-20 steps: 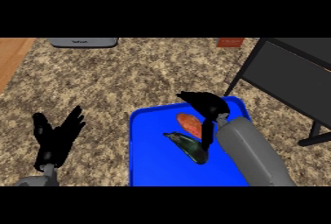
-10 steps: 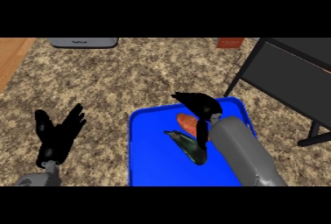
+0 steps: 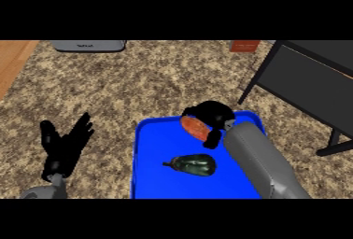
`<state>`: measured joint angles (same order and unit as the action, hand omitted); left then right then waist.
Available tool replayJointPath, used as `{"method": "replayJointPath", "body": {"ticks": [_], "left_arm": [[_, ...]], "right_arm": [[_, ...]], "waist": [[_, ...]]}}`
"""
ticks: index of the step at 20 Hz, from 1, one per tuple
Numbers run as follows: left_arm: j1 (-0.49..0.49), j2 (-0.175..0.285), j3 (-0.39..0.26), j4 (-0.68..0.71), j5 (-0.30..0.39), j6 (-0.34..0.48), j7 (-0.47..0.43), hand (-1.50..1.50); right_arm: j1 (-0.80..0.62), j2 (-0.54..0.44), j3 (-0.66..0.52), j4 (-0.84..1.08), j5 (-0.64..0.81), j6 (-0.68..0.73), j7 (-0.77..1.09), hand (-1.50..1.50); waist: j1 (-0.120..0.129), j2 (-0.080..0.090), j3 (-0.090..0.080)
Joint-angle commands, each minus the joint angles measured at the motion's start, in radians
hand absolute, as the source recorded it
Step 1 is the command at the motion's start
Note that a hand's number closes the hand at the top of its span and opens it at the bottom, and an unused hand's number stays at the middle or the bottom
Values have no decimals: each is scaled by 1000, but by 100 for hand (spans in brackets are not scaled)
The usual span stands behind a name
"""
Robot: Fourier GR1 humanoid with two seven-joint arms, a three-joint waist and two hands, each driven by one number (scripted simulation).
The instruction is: Pick the sweet potato from the tray and place it in the tiered shelf
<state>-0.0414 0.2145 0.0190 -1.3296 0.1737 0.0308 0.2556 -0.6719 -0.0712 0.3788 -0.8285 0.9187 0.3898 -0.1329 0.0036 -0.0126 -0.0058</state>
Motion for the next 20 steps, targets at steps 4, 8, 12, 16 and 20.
{"method": "replayJointPath", "body": {"ticks": [4,8,12,16,20], "left_arm": [[-8,-2,18,-15,-9,22,18,0],[27,-4,22,-13,3,12,16,0],[55,-2,26,-21,5,9,3,0],[35,5,24,-14,-7,18,27,0],[14,26,48,-16,22,-2,51,0]], "right_arm": [[136,16,12,-137,-43,-15,-128,150],[147,68,-189,-186,-75,-145,271,150],[168,70,-356,-222,-87,-390,547,150],[102,71,-301,-399,-56,-559,772,150],[20,71,-206,-572,102,-564,1046,150]], "waist": [[-9,11,6],[-37,3,5],[-67,-7,4],[-39,-10,3],[-39,-16,2]]}}
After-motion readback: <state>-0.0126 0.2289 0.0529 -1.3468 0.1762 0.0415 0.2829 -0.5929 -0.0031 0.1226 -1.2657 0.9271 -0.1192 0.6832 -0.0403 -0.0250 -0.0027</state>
